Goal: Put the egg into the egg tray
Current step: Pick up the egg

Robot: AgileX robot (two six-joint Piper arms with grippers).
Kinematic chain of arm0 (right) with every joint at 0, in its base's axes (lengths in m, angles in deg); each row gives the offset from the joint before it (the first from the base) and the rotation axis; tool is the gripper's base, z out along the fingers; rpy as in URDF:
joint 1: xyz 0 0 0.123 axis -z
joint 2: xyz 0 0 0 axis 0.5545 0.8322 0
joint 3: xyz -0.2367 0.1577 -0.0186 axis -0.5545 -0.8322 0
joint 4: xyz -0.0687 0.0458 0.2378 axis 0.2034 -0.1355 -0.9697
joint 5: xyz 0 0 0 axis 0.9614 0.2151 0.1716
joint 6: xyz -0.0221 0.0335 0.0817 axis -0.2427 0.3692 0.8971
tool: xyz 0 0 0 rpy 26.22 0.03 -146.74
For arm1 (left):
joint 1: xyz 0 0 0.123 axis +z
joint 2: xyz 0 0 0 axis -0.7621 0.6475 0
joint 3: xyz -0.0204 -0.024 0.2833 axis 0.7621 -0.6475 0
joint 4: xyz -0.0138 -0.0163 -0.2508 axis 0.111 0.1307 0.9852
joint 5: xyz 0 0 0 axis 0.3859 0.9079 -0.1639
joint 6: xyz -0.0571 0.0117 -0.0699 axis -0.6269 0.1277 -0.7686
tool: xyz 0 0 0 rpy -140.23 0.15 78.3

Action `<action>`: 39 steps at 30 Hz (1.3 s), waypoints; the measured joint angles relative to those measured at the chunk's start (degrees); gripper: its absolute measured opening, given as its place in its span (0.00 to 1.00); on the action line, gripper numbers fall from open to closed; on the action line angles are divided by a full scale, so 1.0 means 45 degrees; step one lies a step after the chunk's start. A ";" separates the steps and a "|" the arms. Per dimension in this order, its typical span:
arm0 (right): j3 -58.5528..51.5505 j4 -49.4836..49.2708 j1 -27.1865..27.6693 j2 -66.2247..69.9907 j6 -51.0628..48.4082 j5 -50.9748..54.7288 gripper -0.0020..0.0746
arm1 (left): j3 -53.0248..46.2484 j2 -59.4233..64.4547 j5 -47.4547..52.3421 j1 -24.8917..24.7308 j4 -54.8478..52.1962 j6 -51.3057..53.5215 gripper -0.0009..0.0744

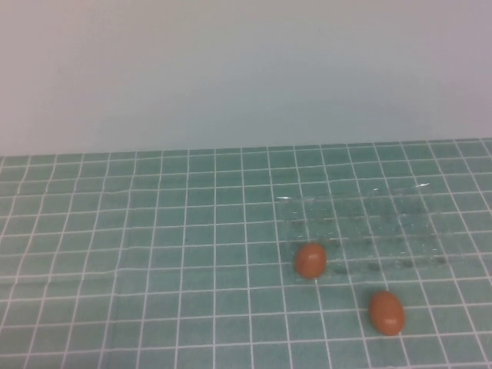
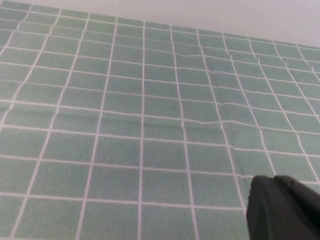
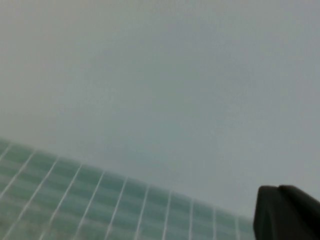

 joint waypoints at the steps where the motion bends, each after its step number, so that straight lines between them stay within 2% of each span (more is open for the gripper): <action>1: 0.0000 0.0000 -0.0290 0.0386 -0.0063 0.0491 0.02 | 0.0000 0.0000 0.0000 0.0000 0.0000 0.0000 0.01; 6: 0.0000 -0.1856 -0.1052 0.2369 -0.0061 0.3183 0.02 | 0.0000 0.0000 0.0000 0.0000 0.0000 0.0000 0.01; 12: 0.0000 -0.4913 -0.1103 0.4373 -0.1671 0.4899 0.03 | 0.0000 0.0000 0.0000 0.0000 0.0000 0.0000 0.01; 14: 0.0000 -0.5651 -0.1103 0.4922 -0.2235 0.5224 0.06 | 0.0000 0.0000 0.0000 0.0000 0.0000 0.0000 0.01; 16: 0.0000 -0.6253 -0.1103 0.5529 -0.2781 0.5483 0.16 | 0.0000 0.0000 0.0000 0.0000 0.0000 0.0000 0.01; 21: 0.0000 -0.7093 -0.1103 0.6878 -0.3144 0.5575 0.52 | 0.0000 0.0000 0.0000 0.0000 0.0000 0.0000 0.01; 24: 0.0000 -0.7345 -0.1103 0.7673 -0.3150 0.5487 0.60 | 0.0000 0.0000 0.0000 0.0000 0.0000 0.0000 0.01; 29: 0.0098 -0.7663 -0.1172 0.8809 -0.3150 0.5117 0.62 | 0.0000 0.0000 0.0000 0.0000 0.0000 0.0000 0.01; 34: 0.1011 -0.7458 -0.2048 1.0137 -0.3046 0.5117 0.62 | 0.0000 0.0000 0.0000 0.0124 0.0000 0.0000 0.01; 39: 0.2282 -0.6967 -0.2710 1.1332 -0.1131 0.5593 0.62 | 0.0000 0.0000 0.0000 0.0124 0.0000 0.0000 0.01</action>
